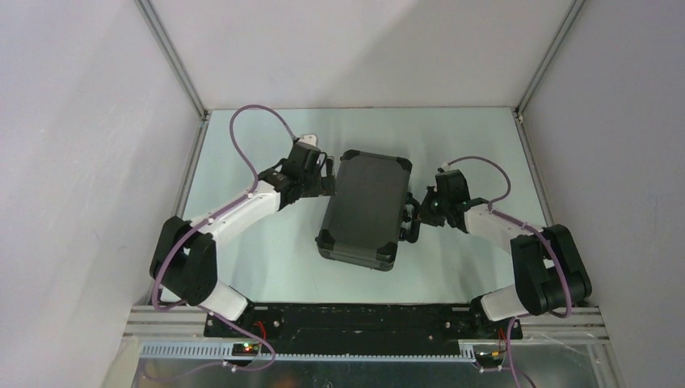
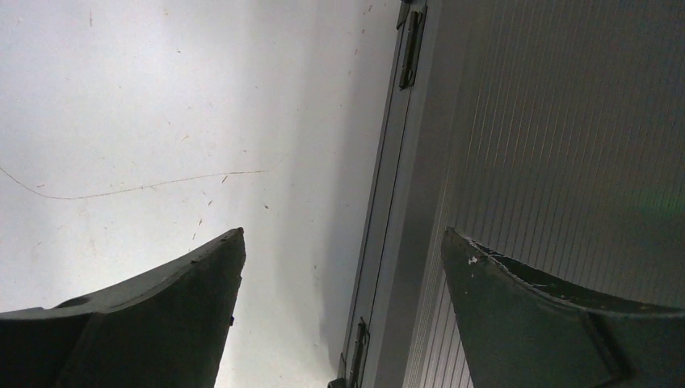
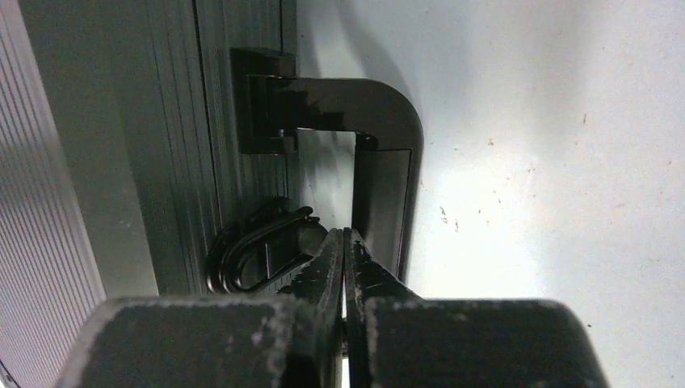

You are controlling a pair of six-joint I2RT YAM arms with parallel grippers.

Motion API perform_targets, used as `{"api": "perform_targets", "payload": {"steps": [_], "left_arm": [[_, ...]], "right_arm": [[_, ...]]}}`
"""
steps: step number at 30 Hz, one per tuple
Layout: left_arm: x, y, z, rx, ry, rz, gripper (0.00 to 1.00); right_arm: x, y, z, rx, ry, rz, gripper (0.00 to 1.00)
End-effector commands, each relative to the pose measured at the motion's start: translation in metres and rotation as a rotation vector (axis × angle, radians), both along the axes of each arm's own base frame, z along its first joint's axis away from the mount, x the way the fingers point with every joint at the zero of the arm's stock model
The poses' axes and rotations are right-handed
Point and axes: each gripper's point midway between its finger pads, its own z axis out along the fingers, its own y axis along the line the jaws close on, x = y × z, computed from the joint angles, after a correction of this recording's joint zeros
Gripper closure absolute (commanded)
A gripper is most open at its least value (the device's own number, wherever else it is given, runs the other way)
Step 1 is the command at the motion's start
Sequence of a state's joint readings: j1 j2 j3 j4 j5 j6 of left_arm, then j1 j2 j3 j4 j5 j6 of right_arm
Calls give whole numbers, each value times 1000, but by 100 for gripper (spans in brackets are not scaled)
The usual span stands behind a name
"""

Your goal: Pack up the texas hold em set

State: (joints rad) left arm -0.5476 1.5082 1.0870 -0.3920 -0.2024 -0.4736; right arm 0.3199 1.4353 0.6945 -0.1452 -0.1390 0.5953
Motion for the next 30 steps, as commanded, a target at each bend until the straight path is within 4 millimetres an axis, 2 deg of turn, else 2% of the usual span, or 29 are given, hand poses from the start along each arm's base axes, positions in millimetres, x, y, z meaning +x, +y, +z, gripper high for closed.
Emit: {"api": "perform_targets", "payload": {"steps": [1, 10, 16, 30], "left_arm": [[7, -5, 3, -27, -27, 11, 4], [9, 11, -2, -6, -30, 72, 2], [9, 22, -17, 16, -1, 109, 2], [4, 0, -46, -1, 86, 7, 6]], "right_arm": [[14, 6, 8, 1, -38, 17, 100], [15, 12, 5, -3, -30, 38, 100], [13, 16, 1, -15, -12, 59, 100], [7, 29, -13, -20, 32, 102, 100]]}}
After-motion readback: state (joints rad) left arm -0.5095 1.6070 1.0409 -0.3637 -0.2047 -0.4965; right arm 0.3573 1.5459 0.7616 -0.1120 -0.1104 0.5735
